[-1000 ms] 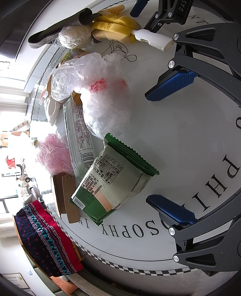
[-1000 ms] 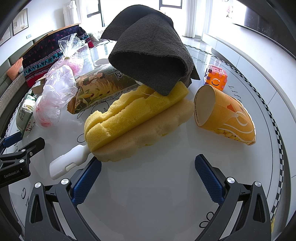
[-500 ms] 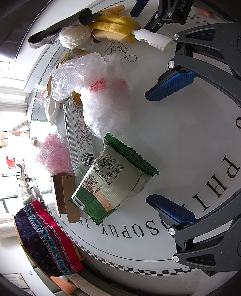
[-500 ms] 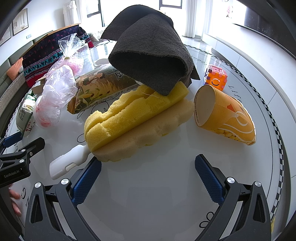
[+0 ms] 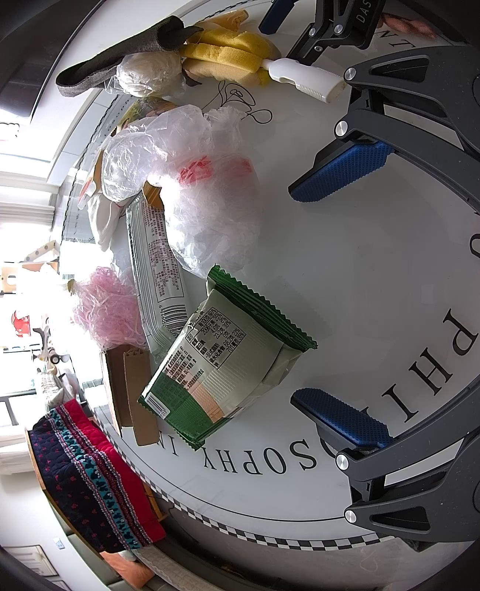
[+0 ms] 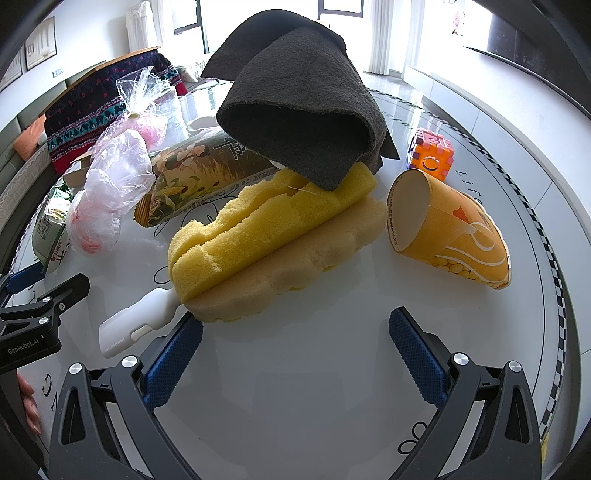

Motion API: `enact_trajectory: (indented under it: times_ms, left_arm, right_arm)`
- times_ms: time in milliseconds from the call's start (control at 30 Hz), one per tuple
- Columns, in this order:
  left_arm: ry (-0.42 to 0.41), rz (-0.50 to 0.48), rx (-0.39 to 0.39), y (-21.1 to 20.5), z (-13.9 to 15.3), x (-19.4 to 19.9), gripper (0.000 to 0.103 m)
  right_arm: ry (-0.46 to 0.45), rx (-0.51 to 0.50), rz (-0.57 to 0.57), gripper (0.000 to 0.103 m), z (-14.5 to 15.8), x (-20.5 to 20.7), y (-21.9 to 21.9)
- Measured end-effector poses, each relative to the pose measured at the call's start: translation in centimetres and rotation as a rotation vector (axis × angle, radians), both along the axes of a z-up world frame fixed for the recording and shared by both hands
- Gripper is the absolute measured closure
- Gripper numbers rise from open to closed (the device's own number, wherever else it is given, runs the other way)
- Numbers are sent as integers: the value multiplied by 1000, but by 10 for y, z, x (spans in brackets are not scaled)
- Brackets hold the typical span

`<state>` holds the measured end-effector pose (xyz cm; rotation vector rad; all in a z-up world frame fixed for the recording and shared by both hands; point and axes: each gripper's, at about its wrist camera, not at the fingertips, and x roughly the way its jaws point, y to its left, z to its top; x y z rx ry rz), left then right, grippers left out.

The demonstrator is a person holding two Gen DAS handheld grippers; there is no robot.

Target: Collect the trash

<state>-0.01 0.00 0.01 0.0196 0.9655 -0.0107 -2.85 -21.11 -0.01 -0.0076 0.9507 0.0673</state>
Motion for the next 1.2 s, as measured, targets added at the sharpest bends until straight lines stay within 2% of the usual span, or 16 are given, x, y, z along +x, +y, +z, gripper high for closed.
enact_trajectory:
  times_ms: [700, 800, 867, 933, 1067, 1200]
  left_arm:
    - [7, -4, -1, 0, 0, 0, 5]
    - [23, -27, -55, 6, 3, -9, 5]
    - [9, -42, -102, 16, 12, -19, 5]
    - [-16, -45, -109, 18, 23, -34, 5]
    - [-61, -58, -150, 26, 47, -51, 5]
    - [-95, -83, -113, 23, 64, -51, 5]
  right_arm:
    - [-1, 4, 0, 3, 0, 0, 0]
    - [2, 15, 19, 3, 3, -7, -1]
    - [-23, -2, 36, 3, 10, -17, -2]
    - [-31, -12, 53, 3, 16, -28, -1]
    - [-22, 45, 79, 3, 37, -33, -6]
    - [13, 123, 55, 3, 43, -30, 1]
